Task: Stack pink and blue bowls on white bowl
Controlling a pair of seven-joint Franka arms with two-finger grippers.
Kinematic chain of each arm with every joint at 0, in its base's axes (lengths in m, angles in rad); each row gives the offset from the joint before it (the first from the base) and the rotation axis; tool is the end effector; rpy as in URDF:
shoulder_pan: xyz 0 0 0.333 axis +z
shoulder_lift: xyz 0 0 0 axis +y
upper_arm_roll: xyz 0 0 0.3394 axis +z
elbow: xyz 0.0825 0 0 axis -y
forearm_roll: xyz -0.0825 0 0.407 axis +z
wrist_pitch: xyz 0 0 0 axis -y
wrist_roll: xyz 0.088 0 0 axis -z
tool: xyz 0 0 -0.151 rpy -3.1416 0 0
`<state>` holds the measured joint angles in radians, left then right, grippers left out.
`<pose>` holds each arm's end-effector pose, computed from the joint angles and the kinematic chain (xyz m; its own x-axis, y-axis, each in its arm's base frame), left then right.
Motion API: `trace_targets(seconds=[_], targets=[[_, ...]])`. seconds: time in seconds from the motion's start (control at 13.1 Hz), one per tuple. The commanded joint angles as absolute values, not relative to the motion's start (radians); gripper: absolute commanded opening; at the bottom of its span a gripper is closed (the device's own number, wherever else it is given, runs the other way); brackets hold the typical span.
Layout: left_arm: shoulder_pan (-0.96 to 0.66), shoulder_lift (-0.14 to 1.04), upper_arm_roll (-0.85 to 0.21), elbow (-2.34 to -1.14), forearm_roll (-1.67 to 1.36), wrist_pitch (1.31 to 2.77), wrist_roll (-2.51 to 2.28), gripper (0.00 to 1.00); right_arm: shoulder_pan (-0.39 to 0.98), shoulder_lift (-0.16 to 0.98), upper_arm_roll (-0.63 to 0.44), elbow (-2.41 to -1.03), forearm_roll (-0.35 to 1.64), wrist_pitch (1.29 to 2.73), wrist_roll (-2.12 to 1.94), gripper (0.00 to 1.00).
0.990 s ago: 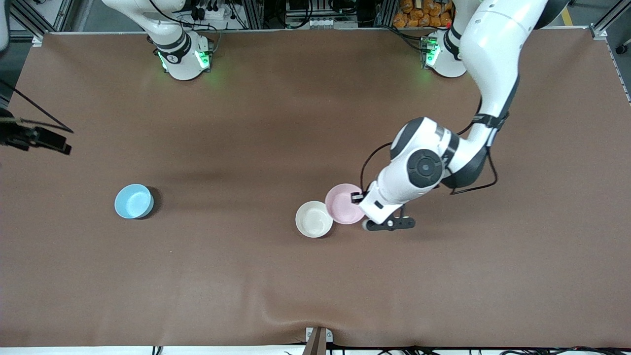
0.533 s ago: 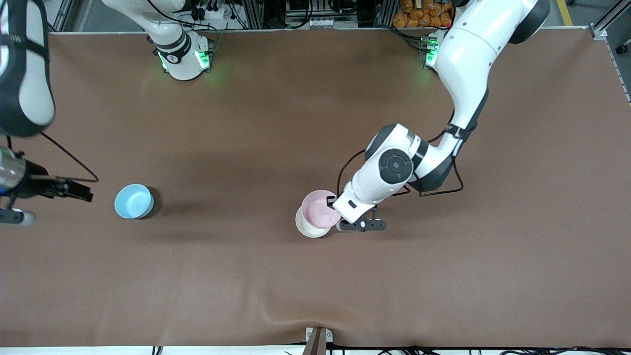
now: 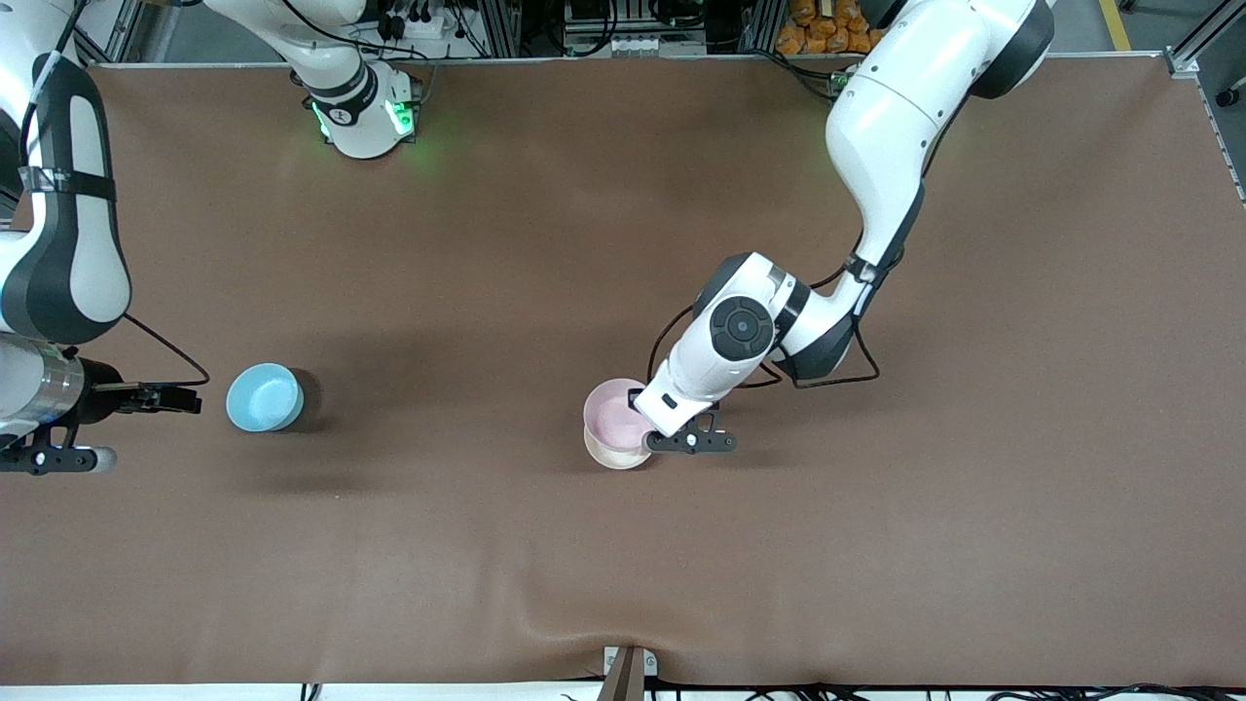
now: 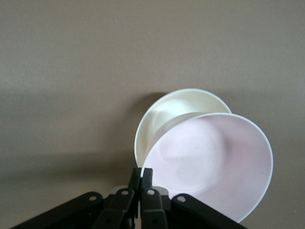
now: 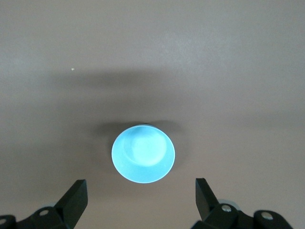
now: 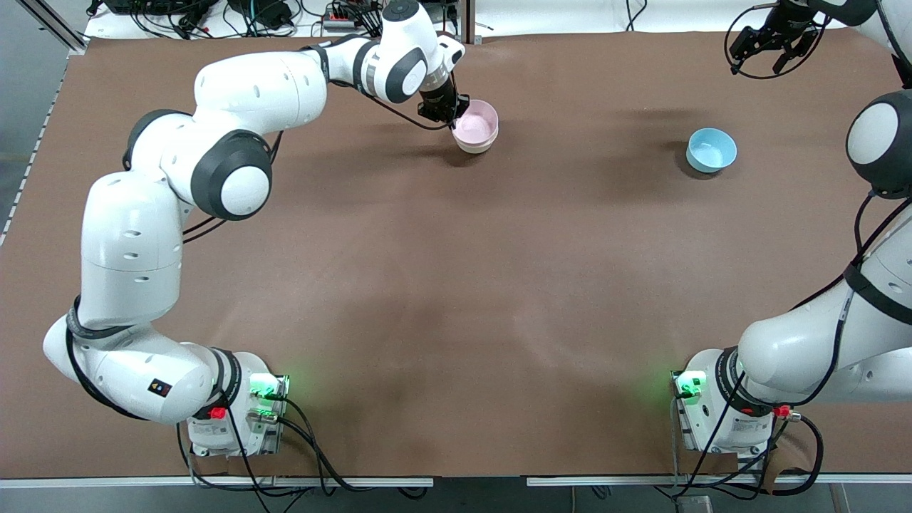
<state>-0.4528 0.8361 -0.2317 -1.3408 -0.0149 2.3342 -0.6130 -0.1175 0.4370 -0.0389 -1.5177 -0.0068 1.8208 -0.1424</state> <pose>0.6443 -0.4763 0.2126 0.9990 0.0312 0.0305 0.0228 -0.9693 0.2446 0.6856 -0.1058 0.3685 0.9908 -0.0095 -0.1351 -0.0091 -1.0000 0.0036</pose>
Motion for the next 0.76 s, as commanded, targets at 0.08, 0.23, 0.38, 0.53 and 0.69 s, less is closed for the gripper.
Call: trace_targets(seconds=[0.08, 0.23, 0.38, 0.53, 0.69], targets=[[-0.454, 0.861, -0.222, -1.312, -0.023, 2.364, -0.626, 0.0, -0.118, 0.44, -0.034, -1.505, -0.012, 1.749, -0.152, 1.0], [-0.445, 0.859, -0.222, -1.31, -0.025, 2.365, -0.621, 0.0, -0.117, 0.437, -0.034, -1.515, -0.012, 1.746, -0.147, 1.0], [-0.446, 0.87, -0.222, -1.292, -0.025, 2.367, -0.62, 0.0, -0.114, 0.408, -0.032, -1.574, -0.009, 1.779, -0.146, 1.0], [-0.452, 0.879, -0.222, -1.29, -0.025, 2.388, -0.624, 0.0, -0.11, 0.346, -0.032, -1.699, -0.009, 1.891, -0.146, 1.0], [-0.456, 0.891, -0.222, -1.29, -0.025, 2.402, -0.626, 0.0, -0.109, 0.299, -0.032, -1.793, -0.011, 1.972, -0.146, 1.0]])
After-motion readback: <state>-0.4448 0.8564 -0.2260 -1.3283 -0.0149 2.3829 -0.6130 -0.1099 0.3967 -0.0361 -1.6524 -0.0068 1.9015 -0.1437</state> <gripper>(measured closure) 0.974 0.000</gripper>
